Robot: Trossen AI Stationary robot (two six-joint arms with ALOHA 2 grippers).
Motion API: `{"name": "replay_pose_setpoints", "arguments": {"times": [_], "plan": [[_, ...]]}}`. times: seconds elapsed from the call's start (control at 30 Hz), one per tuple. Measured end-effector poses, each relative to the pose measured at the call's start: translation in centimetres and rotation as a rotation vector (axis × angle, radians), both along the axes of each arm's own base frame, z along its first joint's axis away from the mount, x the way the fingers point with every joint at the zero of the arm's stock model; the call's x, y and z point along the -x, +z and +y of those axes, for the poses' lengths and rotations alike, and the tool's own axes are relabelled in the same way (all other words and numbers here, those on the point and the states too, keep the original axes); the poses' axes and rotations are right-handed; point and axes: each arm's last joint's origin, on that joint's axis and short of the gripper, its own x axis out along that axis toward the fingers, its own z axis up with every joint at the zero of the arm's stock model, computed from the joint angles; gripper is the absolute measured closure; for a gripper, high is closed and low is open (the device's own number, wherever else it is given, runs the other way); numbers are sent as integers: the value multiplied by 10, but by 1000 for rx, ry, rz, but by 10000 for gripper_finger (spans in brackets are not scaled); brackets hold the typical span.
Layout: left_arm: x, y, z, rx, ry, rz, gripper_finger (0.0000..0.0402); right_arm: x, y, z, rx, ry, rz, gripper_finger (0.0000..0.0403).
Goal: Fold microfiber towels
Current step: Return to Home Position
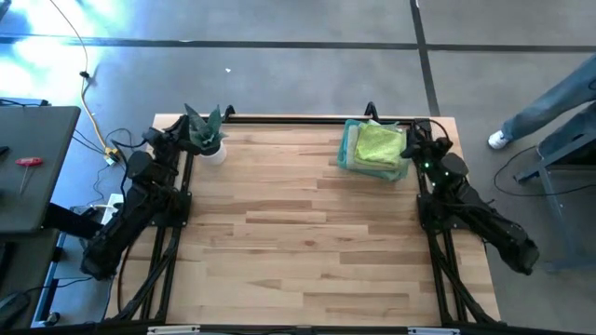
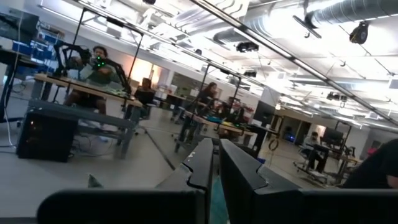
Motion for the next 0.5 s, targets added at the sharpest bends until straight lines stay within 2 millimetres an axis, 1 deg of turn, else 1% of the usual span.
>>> {"name": "replay_pose_setpoints", "arguments": {"times": [0.5], "plan": [[-1, 0, 0, 3, -1, -2, 382, 3, 3, 1, 28, -18, -27, 221]]}}
